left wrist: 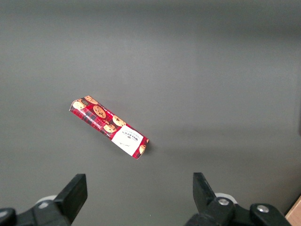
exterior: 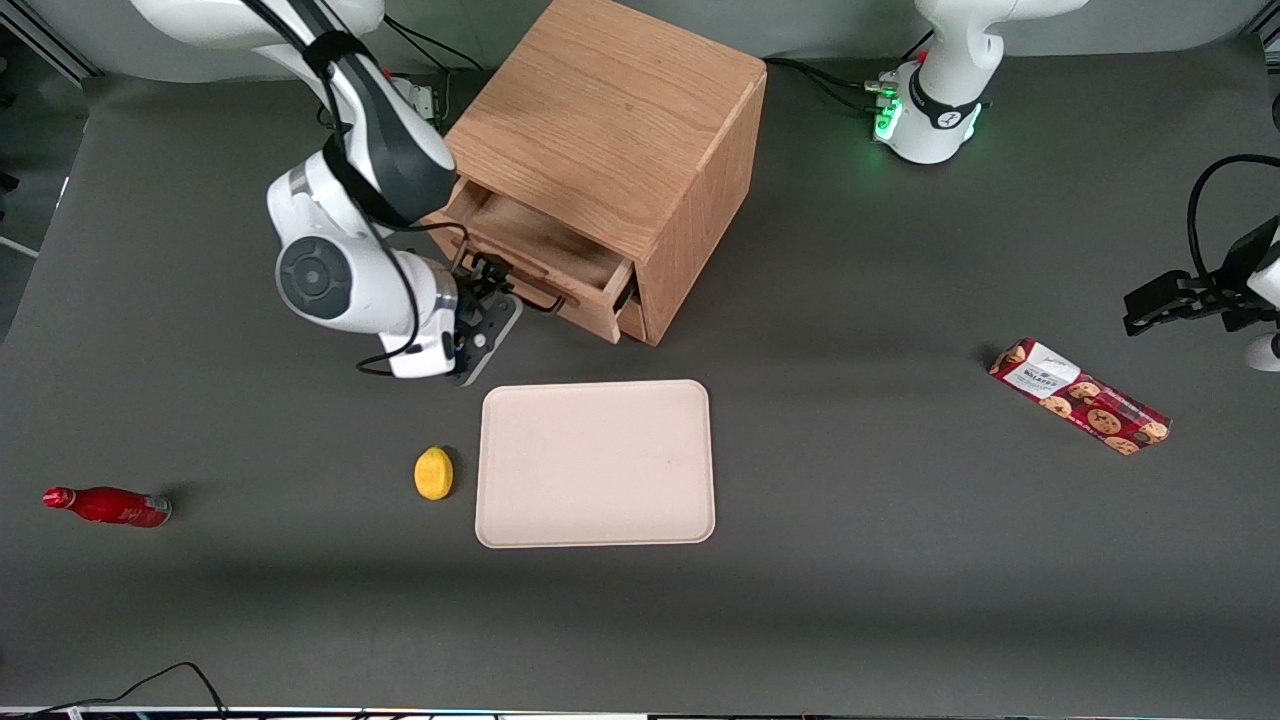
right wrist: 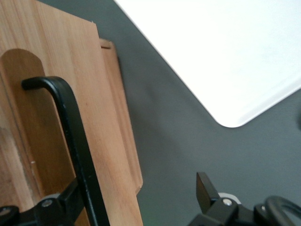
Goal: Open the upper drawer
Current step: 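Pull the upper drawer outward by its handle with the right gripper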
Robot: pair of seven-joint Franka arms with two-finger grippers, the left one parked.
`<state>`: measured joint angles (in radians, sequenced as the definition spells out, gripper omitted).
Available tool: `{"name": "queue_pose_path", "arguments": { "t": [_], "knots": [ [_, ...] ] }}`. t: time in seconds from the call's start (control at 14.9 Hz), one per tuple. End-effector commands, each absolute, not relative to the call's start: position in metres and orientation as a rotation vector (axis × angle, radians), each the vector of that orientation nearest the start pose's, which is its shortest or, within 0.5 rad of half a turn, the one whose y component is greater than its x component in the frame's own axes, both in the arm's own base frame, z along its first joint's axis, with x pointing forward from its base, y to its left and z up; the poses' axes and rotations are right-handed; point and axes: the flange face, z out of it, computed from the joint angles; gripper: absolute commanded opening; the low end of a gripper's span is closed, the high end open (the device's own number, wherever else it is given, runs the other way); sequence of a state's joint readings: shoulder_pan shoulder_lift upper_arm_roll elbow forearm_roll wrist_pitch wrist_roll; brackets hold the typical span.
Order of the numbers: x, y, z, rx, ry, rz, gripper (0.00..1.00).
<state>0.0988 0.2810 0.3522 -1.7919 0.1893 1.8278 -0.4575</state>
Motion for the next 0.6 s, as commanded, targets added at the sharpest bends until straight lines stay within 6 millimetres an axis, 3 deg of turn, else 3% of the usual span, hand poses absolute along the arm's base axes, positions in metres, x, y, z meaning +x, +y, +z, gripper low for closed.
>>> {"name": "queue_pose_path", "arguments": {
  "t": [0.0,0.34,0.54],
  "knots": [
    [0.565,0.259,0.388,-2.617,-1.136,0.302,1.00],
    [0.593,0.248,0.384,-2.642,-1.200,0.269,1.00],
    [0.616,0.214,0.391,-2.642,-1.249,0.215,1.00]
  ]
}}
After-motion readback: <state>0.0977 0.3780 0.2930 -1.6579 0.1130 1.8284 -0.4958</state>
